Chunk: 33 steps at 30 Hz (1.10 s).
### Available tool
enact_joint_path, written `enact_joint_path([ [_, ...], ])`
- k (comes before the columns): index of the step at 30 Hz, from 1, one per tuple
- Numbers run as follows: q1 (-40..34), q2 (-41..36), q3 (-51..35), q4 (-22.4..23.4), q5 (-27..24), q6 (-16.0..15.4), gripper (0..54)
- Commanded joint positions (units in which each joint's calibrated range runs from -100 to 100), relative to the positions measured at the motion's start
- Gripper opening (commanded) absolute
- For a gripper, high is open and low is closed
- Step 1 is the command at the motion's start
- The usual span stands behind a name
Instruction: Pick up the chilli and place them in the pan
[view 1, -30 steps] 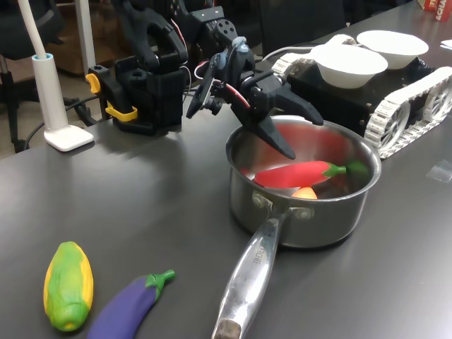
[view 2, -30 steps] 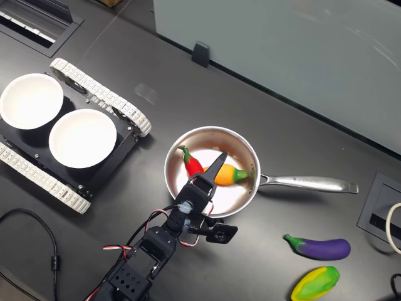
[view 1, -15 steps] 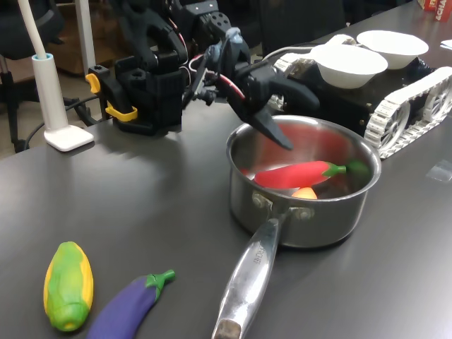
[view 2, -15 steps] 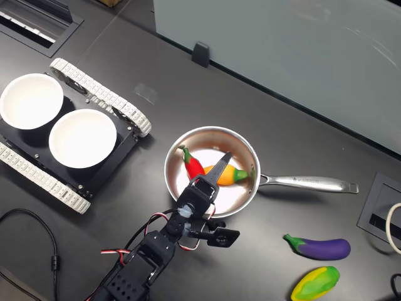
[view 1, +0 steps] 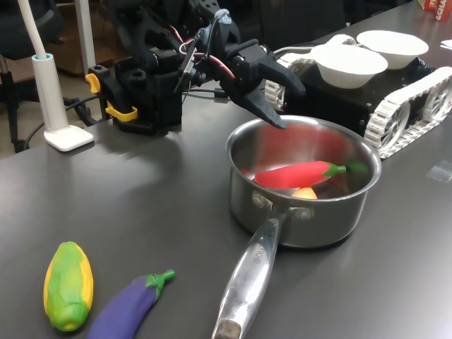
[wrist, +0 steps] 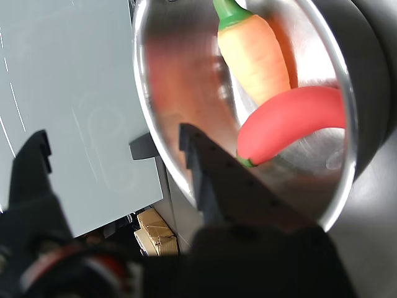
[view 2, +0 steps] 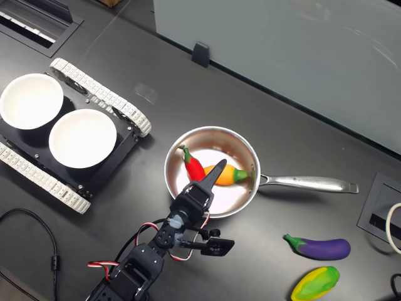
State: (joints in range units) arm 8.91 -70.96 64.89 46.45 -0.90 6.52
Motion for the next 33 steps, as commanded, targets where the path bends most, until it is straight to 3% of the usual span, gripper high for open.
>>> enact_joint_path([
  [1,-0.4,-4.3,-6.9,2.2,0.0,0.7,25.3],
  [20,0.5,-15.6,-13.8,12.5,-1.5,0.5,0.7],
  [33,-1.1,-21.7,-14.2,20.1,-0.2,-0.7,0.0],
])
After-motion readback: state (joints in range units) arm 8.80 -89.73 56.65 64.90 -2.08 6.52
